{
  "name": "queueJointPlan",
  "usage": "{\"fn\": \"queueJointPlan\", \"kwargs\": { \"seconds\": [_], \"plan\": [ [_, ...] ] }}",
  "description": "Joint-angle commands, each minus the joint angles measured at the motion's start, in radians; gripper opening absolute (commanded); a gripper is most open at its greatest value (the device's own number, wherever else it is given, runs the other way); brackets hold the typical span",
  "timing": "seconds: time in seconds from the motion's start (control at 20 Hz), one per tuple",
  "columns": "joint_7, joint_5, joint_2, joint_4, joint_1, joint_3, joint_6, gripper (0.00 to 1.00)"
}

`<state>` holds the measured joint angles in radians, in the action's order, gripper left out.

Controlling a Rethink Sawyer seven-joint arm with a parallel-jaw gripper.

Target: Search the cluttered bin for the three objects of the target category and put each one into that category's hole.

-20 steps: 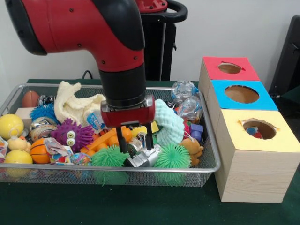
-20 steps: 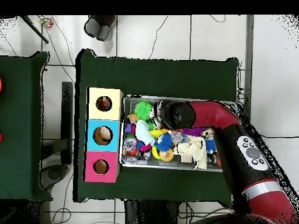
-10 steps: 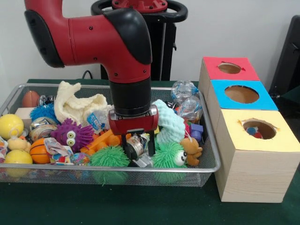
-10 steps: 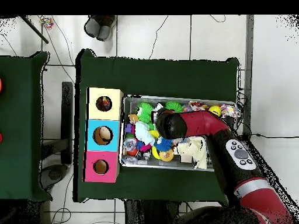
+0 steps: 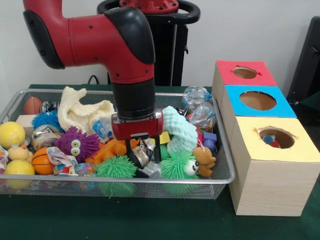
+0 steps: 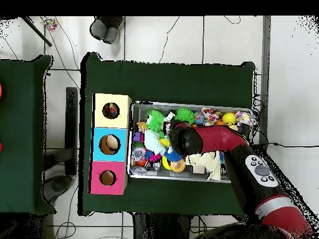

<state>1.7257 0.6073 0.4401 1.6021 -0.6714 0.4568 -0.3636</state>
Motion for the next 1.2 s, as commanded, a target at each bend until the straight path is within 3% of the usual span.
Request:
{"fn": "queueJointPlan", "kwargs": {
  "seconds": [0.05, 0.55, 1.2],
  "plan": [
    [-0.091, 0.082, -0.083, 0.147, -0.069, -0.063, -0.085, 1.0],
    [-0.284, 0.153, -0.097, 0.088, -0.243, -0.025, -0.148, 1.0],
    [-0.313, 0.2, -0.1, 0.075, -0.31, 0.017, -0.189, 1.0]
  ]
}}
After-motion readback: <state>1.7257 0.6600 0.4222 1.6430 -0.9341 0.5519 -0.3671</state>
